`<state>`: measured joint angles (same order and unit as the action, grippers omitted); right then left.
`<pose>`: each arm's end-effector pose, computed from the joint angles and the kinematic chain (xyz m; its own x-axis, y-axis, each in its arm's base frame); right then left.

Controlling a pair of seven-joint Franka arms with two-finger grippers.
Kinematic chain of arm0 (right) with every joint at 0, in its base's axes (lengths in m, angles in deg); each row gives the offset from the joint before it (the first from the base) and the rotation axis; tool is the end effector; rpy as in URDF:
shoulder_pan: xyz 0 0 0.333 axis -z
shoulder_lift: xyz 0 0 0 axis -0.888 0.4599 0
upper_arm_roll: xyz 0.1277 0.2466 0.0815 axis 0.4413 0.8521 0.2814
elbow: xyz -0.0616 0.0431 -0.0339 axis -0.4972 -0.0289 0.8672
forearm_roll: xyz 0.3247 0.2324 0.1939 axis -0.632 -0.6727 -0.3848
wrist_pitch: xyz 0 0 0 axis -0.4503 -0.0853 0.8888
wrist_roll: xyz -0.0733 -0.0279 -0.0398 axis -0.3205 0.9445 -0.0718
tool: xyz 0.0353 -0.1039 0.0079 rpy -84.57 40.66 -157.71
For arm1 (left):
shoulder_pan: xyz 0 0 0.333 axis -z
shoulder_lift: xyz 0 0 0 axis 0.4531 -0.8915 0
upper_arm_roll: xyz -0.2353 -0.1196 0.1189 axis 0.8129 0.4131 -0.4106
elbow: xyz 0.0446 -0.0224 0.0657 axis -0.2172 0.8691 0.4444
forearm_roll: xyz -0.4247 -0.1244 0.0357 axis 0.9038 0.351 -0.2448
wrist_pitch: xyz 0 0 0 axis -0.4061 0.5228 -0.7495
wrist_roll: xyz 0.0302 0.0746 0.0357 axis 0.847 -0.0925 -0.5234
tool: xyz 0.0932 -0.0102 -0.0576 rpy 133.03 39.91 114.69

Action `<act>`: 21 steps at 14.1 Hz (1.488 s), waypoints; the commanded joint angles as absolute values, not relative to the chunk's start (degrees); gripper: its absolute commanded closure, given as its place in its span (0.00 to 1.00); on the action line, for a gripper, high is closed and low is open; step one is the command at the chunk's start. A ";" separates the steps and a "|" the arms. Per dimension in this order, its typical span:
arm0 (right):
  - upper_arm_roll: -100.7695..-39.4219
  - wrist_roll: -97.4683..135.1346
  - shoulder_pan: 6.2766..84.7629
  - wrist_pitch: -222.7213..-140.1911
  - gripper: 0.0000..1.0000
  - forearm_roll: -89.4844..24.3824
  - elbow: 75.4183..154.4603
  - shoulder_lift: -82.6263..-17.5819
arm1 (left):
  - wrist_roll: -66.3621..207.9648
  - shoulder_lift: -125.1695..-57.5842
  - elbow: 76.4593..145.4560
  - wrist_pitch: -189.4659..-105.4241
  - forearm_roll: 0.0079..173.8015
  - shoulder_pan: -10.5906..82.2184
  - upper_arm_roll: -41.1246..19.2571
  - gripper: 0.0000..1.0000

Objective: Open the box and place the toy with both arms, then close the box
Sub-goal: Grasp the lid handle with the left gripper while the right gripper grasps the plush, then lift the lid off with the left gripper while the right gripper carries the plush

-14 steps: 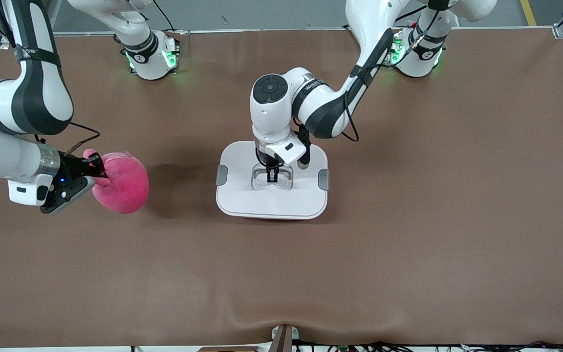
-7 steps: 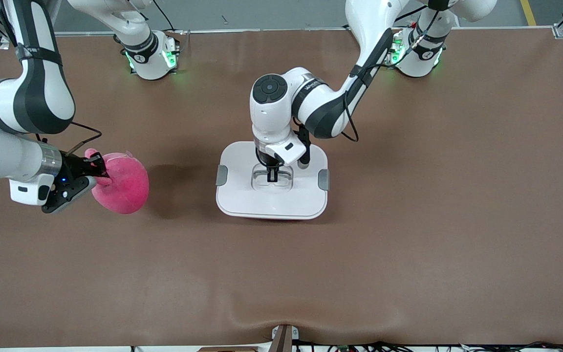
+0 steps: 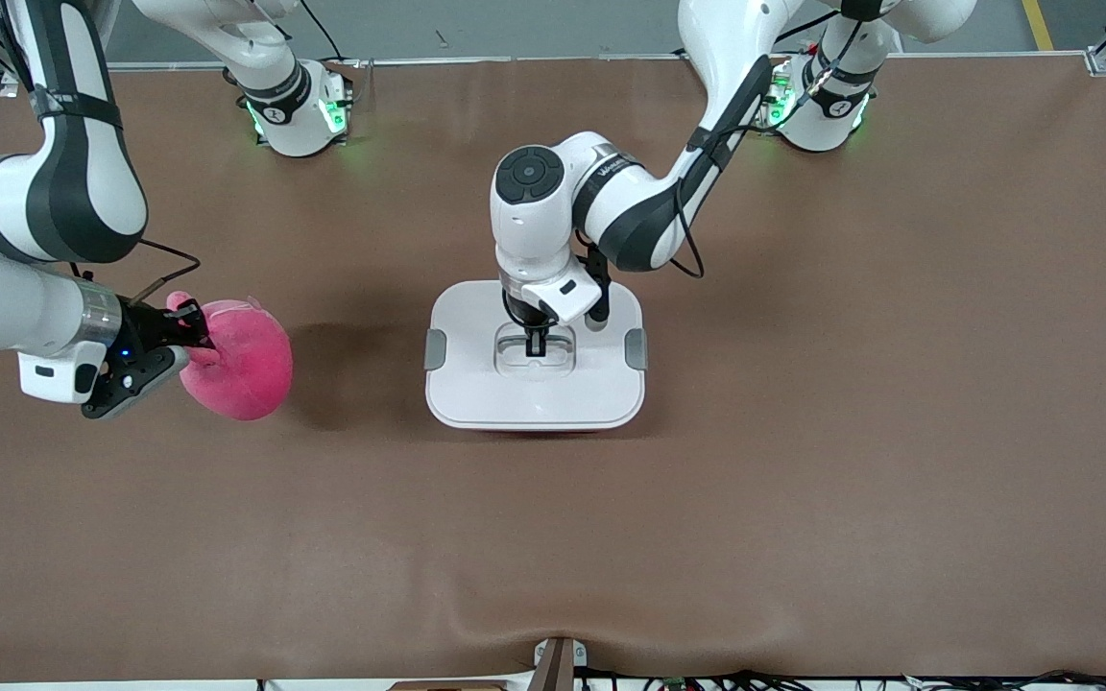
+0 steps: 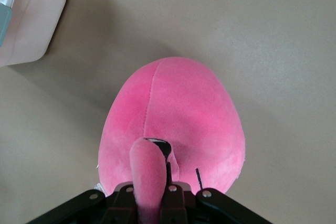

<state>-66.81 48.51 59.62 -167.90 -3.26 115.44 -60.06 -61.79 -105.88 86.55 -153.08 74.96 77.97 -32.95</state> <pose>0.6473 0.0224 0.3775 0.8271 0.5542 -0.0938 0.5290 -0.8239 -0.2034 0.5241 -0.5788 0.2927 0.0146 0.9992 -0.0368 0.9887 -0.0089 0.1497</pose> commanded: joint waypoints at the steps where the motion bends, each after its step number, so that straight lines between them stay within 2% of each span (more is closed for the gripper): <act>1: -67.20 47.64 59.10 -166.91 1.00 -3.79 115.41 -61.26 | -62.58 -105.13 86.30 -151.92 73.78 78.53 -33.30 1.00; 8: -67.20 47.73 59.10 -166.91 1.00 -3.79 115.41 -61.26 | -62.05 -103.99 86.30 -151.83 73.78 78.36 -33.21 1.00; 16: -67.20 46.59 58.93 -166.21 1.00 -3.79 114.18 -61.26 | -61.09 -100.83 86.22 -148.06 73.69 77.92 -33.21 1.00; 19: -67.11 38.80 56.74 -162.89 1.00 -4.23 109.63 -60.83 | -54.87 -98.54 86.30 -145.25 74.13 75.12 -33.22 1.00; 21: -67.28 32.38 55.07 -158.75 1.00 -9.30 104.62 -60.12 | -53.71 -97.57 86.30 -145.24 74.13 72.22 -33.21 1.00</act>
